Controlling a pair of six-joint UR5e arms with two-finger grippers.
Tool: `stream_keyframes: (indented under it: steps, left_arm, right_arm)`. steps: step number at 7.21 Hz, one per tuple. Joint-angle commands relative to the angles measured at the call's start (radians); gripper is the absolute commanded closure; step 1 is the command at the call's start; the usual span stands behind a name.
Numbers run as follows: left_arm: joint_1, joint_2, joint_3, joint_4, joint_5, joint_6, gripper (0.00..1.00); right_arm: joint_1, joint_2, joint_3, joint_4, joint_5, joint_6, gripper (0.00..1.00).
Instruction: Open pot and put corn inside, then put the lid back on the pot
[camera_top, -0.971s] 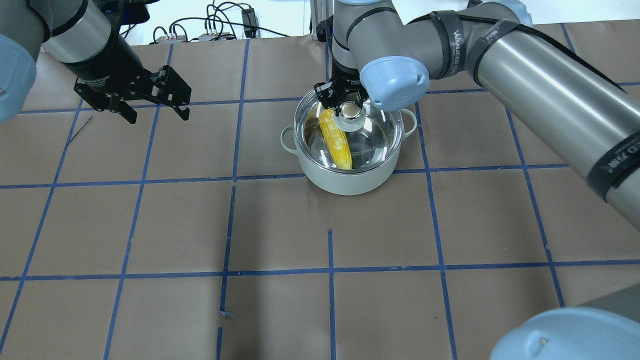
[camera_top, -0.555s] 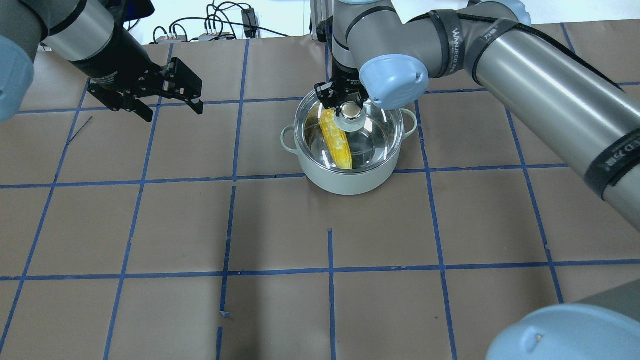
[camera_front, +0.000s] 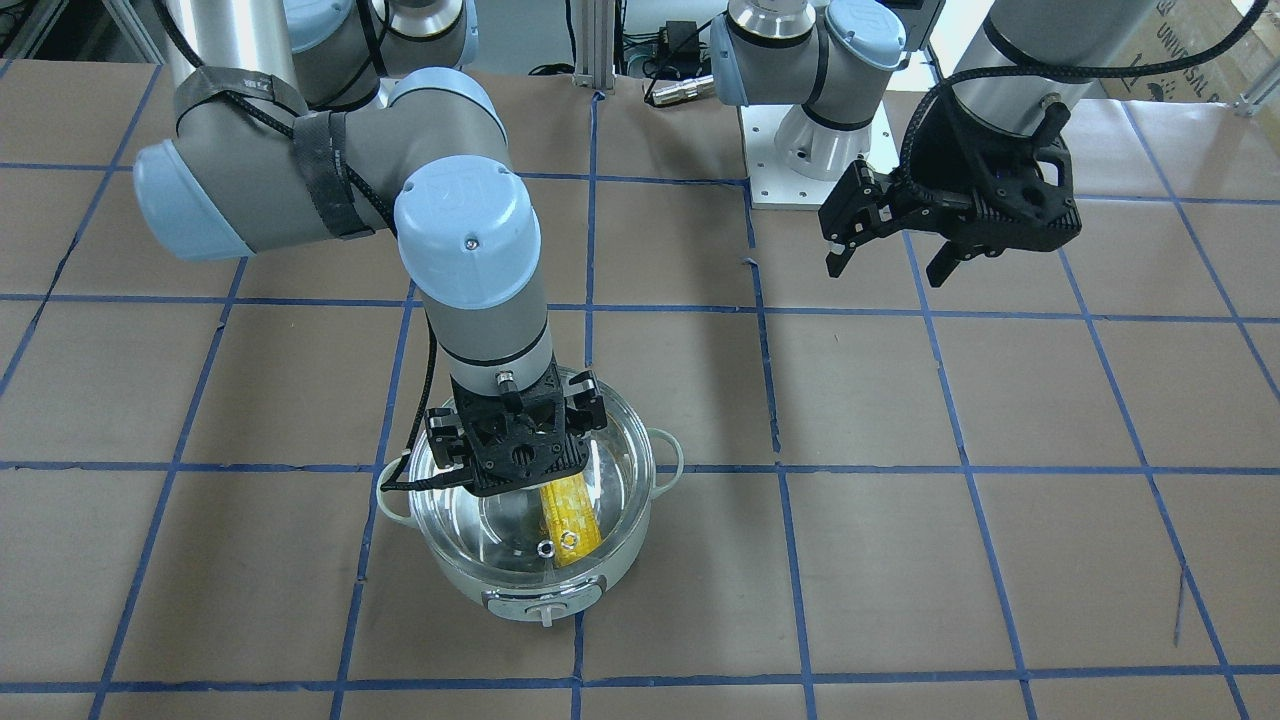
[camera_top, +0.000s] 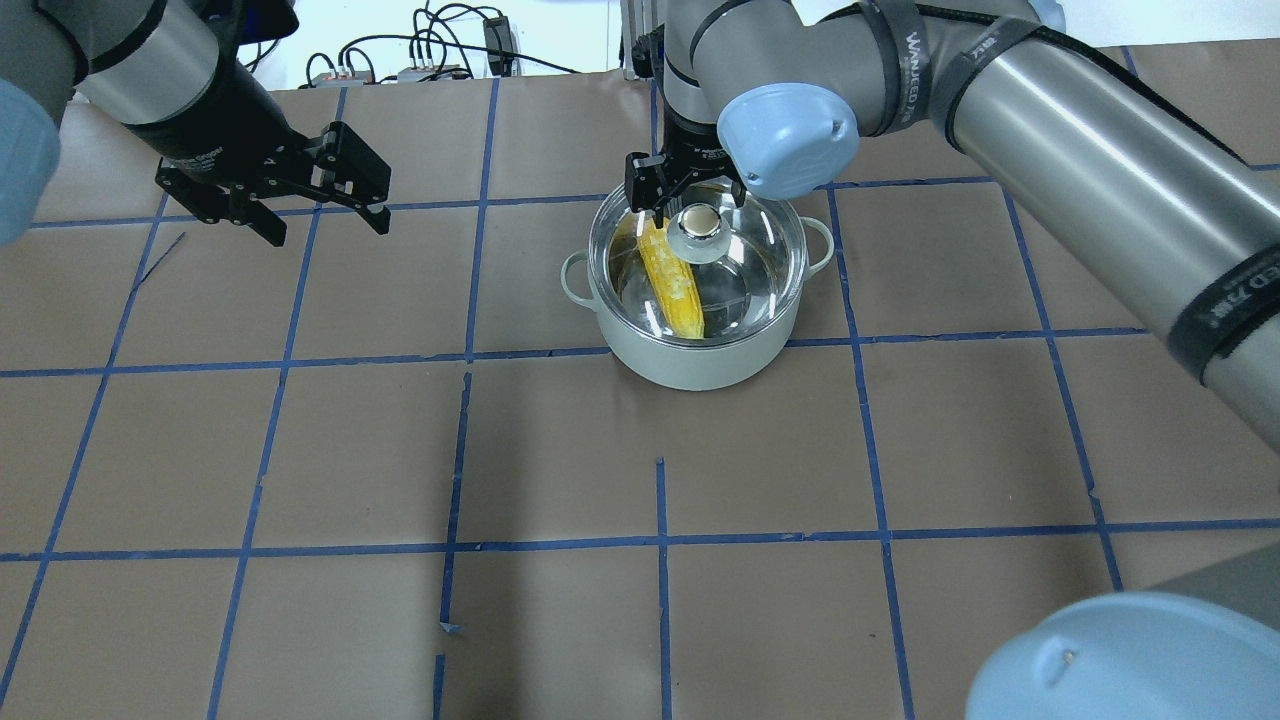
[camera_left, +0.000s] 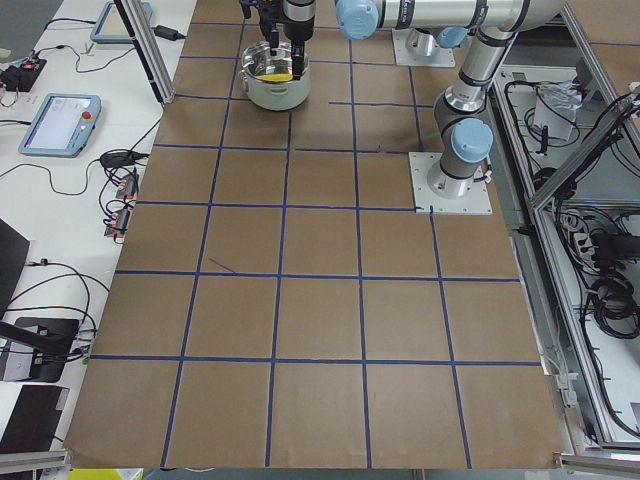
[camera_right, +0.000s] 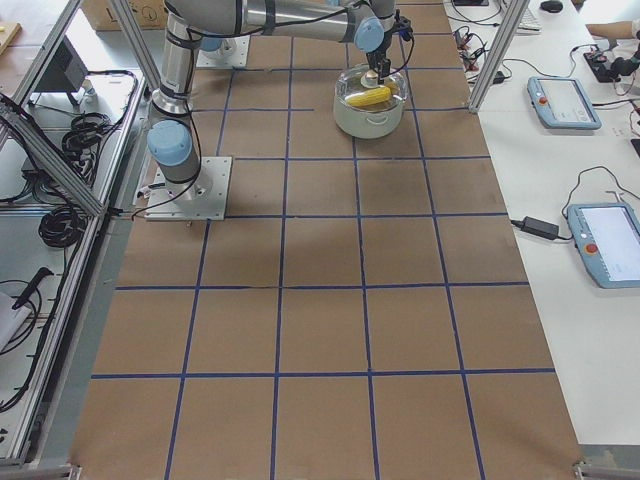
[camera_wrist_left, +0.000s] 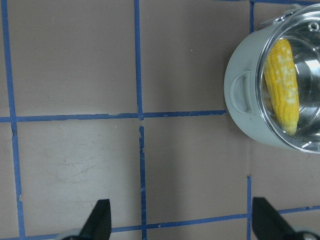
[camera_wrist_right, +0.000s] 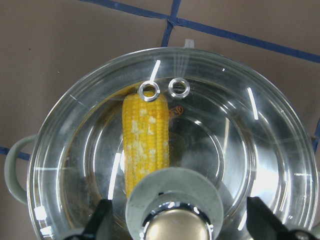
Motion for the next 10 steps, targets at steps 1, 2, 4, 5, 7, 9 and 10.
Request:
stream_keyframes:
  steps: [1, 2, 4, 5, 7, 9, 10]
  left_arm:
    - [0.001, 0.001, 0.000, 0.000, 0.045, 0.001, 0.00]
    - [0.001, -0.003, 0.004, -0.001, 0.046, 0.001, 0.00]
    - [0.001, -0.010, 0.012, -0.004, 0.032, -0.010, 0.00]
    - [-0.001, -0.010, 0.011, -0.007, 0.031, -0.010, 0.00]
    - [0.001, 0.000, 0.008, -0.007, 0.031, -0.011, 0.00]
    - [-0.001, -0.002, 0.006, -0.007, 0.029, -0.010, 0.00]
    - [0.001, -0.002, 0.005, -0.007, 0.029, -0.010, 0.00]
  right_arm:
    - [-0.001, 0.003, -0.037, 0.050, -0.001, 0.004, 0.06]
    - [-0.007, 0.003, -0.075, 0.071, -0.001, 0.003, 0.05]
    - [-0.073, -0.014, -0.167, 0.142, -0.003, -0.005, 0.03]
    - [-0.128, -0.071, -0.161, 0.171, -0.001, -0.031, 0.03]
    - [-0.280, -0.252, -0.058, 0.287, 0.022, -0.173, 0.03]
    - [-0.323, -0.474, 0.184, 0.296, 0.053, -0.204, 0.03]
    - [-0.331, -0.553, 0.263, 0.303, 0.051, -0.204, 0.03]
